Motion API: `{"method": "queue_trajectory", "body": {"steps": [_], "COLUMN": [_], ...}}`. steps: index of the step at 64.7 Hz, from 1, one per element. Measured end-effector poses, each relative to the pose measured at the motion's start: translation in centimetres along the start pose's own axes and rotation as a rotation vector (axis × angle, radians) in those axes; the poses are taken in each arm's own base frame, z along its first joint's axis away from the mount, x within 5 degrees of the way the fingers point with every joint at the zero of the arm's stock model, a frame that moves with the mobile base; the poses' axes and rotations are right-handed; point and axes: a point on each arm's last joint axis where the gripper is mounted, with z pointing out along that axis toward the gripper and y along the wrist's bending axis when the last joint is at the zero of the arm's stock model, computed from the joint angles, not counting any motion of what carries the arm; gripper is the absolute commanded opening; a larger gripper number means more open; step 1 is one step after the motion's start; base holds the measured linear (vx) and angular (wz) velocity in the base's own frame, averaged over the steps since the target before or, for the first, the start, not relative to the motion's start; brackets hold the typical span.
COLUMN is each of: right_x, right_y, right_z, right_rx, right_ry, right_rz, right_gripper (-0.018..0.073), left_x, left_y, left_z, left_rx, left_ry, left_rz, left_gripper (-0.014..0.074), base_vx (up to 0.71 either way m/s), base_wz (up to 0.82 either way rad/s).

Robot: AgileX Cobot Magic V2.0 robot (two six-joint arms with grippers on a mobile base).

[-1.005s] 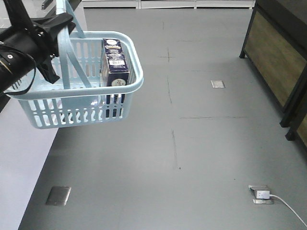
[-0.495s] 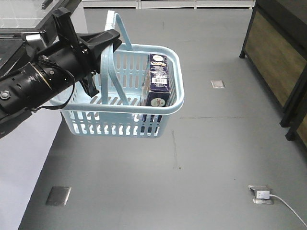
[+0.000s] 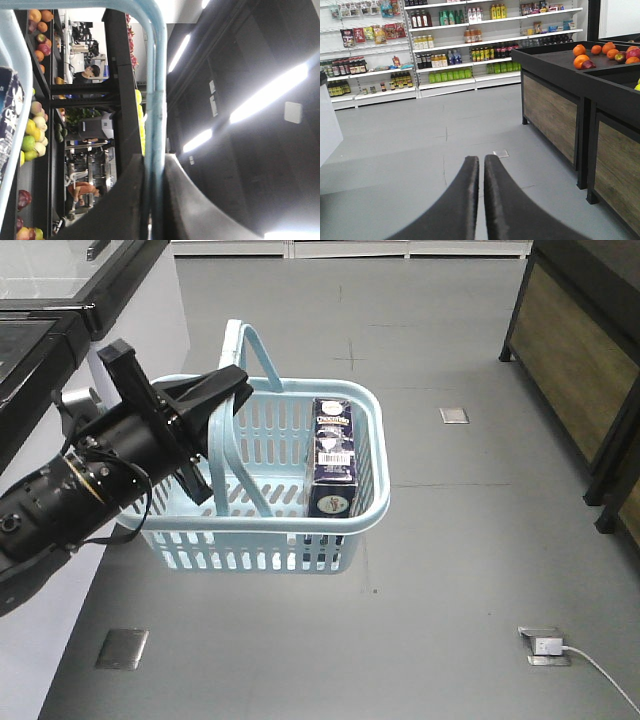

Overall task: Left arm holds basket, right arm returns cookies
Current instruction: 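Lift the basket with the left gripper and bring it in front of the robot, then lower the held basket toward the robot's body with the left gripper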

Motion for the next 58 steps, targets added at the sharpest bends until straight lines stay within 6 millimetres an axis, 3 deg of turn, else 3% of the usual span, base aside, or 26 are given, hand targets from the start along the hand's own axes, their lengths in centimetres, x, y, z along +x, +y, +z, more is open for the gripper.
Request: {"method": "queue_trajectory", "body": {"steps": [34, 58], "right_x": [0.0, 0.0], "right_y": [0.0, 0.0], "right_z": [0.0, 0.0], "right_rx": [0.000, 0.000], "right_ry": [0.000, 0.000], "right_rz": [0.000, 0.000], "right_gripper": [-0.0009, -0.0009], "left_x": [1.5, 5.4], "left_y": [5.1, 5.8], "left_z": [-4.5, -3.7], "left_rx": [-0.163, -0.153], "left_ry": [-0.027, 0.013], "left_rz": [-0.082, -0.099], "left_gripper": [-0.0003, -0.0003], "base_vx": [0.00, 0.00], "base_wz": [0.00, 0.00]}}
